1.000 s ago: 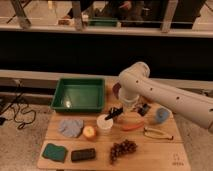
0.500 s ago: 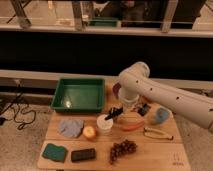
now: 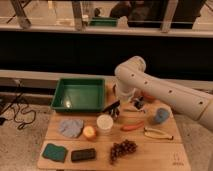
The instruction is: Place brush in purple bowl
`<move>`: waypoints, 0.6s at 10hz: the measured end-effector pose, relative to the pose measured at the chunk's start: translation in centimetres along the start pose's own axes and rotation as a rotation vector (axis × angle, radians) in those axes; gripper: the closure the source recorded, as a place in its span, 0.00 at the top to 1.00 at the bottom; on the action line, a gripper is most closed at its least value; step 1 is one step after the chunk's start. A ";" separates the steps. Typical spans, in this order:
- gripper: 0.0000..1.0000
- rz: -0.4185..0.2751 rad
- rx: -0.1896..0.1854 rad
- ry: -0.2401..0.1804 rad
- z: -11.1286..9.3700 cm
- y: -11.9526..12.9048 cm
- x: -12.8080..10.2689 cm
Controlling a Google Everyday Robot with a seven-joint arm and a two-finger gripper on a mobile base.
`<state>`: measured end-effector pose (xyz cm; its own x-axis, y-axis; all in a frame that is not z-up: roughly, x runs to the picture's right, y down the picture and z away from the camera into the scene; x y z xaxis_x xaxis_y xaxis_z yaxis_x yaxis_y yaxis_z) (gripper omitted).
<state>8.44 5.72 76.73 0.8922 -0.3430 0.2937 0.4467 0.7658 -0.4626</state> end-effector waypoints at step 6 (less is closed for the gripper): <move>0.00 0.000 0.012 0.007 1.4 -6.2 2.2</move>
<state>7.50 0.98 81.42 0.8925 -0.3473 0.2878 0.4463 0.7719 -0.4526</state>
